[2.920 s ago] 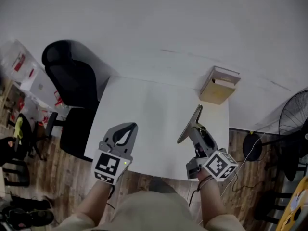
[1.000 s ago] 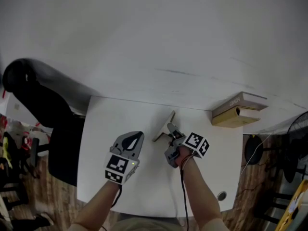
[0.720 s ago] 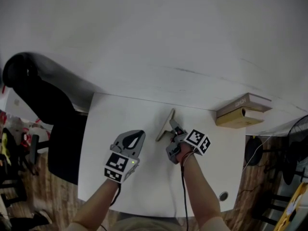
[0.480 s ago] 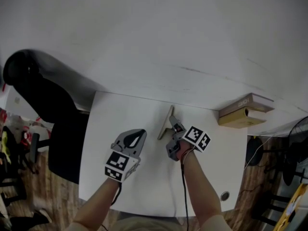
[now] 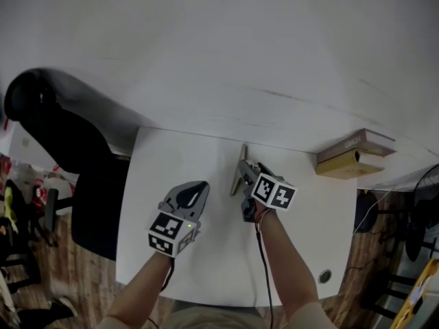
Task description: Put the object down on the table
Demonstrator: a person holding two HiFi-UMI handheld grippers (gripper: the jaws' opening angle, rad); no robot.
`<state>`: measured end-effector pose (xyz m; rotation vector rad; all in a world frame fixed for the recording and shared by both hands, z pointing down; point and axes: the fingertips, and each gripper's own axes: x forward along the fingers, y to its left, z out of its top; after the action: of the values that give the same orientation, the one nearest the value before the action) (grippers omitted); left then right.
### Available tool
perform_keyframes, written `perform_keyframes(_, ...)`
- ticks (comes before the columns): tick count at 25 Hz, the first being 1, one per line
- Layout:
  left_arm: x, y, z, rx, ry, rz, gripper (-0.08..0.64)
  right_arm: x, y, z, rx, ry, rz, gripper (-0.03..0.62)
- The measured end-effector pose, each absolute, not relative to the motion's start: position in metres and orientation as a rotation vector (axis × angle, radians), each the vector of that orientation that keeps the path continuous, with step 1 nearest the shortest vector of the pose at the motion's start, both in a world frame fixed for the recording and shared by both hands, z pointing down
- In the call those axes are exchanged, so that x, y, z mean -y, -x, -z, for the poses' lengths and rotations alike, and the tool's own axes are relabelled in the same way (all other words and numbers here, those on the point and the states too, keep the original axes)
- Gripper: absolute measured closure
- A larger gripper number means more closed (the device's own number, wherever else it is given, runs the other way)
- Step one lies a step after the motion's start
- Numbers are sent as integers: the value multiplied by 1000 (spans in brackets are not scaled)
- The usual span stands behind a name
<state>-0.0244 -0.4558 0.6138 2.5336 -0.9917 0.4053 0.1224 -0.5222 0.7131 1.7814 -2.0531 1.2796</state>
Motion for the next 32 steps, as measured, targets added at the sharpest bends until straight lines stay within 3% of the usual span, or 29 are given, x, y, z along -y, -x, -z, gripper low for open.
perform_keyframes(19, 458, 25, -596, 1027, -2511, -367, 537, 514, -131, -673, 2021, -1741, -1037, 296)
perform_keyframes(22, 457, 27, -580, 1044, -2532, -318, 537, 512, -130, -647, 2074, -1736, -1016, 312)
perform_keyframes(25, 458, 30, -563, 1052, -2553, -284, 538, 507, -129, -617, 2114, -1741, -964, 390)
perform_keyframes(32, 453, 30, -514, 1068, -2661, -303, 537, 484, -115, -532, 2311, -1696, -721, 420)
